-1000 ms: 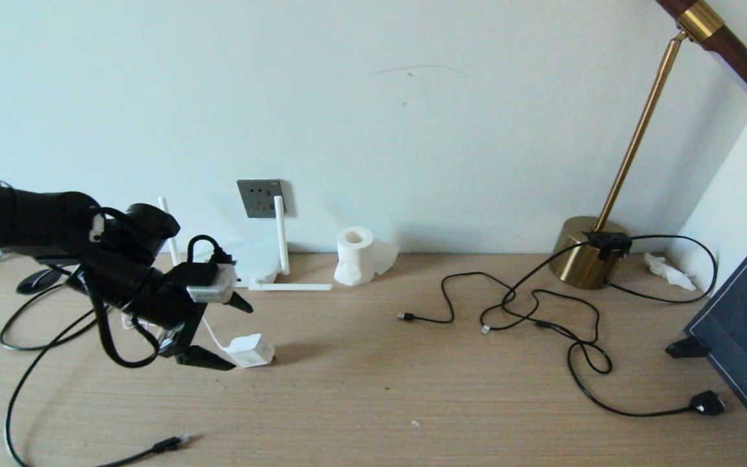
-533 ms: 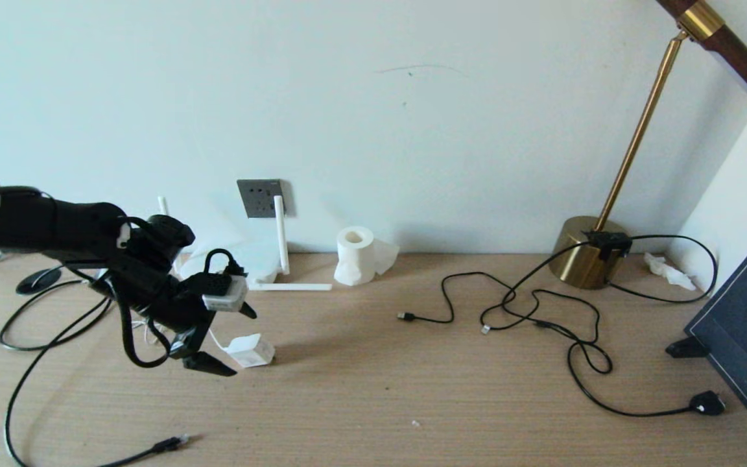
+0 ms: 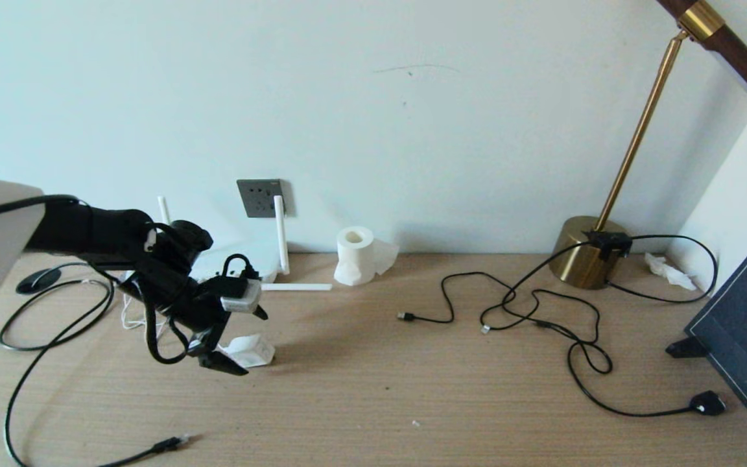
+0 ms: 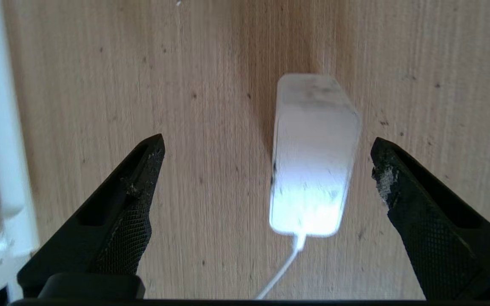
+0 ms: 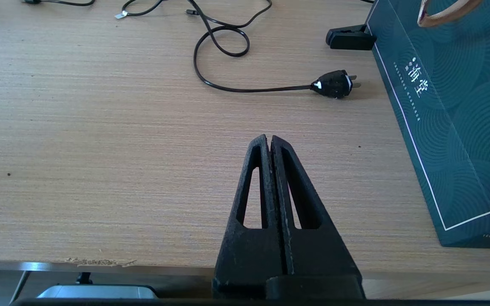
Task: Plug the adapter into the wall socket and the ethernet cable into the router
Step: Pick up plug
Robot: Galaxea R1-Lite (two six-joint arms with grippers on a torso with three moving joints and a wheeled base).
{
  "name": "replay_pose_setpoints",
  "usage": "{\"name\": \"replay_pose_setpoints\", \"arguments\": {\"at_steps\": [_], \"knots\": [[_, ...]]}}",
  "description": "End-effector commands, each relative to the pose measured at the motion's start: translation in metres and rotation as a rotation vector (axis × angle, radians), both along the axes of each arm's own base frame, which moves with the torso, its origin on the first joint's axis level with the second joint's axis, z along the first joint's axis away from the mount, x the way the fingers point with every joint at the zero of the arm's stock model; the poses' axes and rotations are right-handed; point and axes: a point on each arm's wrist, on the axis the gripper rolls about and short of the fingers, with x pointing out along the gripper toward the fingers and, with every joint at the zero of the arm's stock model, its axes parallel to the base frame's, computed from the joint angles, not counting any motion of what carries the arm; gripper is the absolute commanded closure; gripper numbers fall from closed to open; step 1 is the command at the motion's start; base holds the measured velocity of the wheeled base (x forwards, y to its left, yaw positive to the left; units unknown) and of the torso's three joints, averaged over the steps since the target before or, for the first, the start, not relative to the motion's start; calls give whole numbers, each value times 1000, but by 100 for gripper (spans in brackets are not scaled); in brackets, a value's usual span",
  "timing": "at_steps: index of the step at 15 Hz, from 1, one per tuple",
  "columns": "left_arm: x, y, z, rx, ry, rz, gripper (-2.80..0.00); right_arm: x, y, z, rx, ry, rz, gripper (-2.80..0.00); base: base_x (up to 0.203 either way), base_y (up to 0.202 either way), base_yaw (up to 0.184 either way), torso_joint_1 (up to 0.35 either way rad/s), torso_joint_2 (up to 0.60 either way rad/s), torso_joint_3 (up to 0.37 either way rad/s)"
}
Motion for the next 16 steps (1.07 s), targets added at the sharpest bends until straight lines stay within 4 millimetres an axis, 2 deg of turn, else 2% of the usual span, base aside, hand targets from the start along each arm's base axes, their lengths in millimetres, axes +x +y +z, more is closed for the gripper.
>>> {"name": "replay_pose_setpoints", "arguments": {"at_steps": [1, 3, 4, 12, 14, 16], "knots": [[1, -1, -2, 1, 5, -9, -280, 0, 0, 0, 0, 2, 0, 0, 0, 0, 0, 0, 0, 0], [2, -1, -2, 2, 2, -10, -280, 0, 0, 0, 0, 2, 0, 0, 0, 0, 0, 0, 0, 0], [3, -1, -4, 1, 6, -10, 0, 0, 0, 0, 0, 2, 0, 0, 0, 0, 0, 0, 0, 0], [-2, -6, -6, -3, 32, -17, 0, 0, 0, 0, 0, 2, 0, 0, 0, 0, 0, 0, 0, 0], [-9, -5, 4, -35, 32, 0, 0, 0, 0, 0, 0, 2, 0, 0, 0, 0, 0, 0, 0, 0], [-21, -5, 29, -181, 30, 44, 0, 0, 0, 0, 0, 2, 0, 0, 0, 0, 0, 0, 0, 0]]}}
